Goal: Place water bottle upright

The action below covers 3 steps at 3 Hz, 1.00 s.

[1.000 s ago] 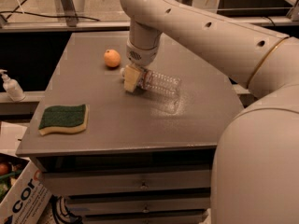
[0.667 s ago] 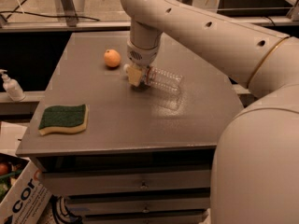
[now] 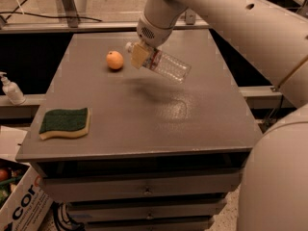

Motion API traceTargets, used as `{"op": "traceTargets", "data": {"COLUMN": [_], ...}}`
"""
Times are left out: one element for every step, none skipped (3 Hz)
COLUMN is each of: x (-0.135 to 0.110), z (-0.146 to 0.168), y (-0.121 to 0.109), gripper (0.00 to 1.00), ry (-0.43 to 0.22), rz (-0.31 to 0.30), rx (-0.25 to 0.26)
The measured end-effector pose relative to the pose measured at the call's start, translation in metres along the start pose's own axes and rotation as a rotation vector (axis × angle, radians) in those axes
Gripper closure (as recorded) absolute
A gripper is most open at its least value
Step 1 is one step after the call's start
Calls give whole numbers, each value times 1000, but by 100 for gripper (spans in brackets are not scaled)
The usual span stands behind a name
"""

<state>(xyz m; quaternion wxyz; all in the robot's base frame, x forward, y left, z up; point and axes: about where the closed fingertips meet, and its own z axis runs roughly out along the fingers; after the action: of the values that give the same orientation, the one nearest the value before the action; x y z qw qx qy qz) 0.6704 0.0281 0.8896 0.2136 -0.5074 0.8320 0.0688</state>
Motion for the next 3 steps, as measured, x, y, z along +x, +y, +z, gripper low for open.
{"op": "traceTargets", "data": {"x": [-23,-37,-36], "z": [-34,-56,-68], "y": [-5,-8,-14], "gripper": [100,100,100], "ry": [-200,-404,-597], "rz": [4,0,4], "rx": [-46,-98,-147]}}
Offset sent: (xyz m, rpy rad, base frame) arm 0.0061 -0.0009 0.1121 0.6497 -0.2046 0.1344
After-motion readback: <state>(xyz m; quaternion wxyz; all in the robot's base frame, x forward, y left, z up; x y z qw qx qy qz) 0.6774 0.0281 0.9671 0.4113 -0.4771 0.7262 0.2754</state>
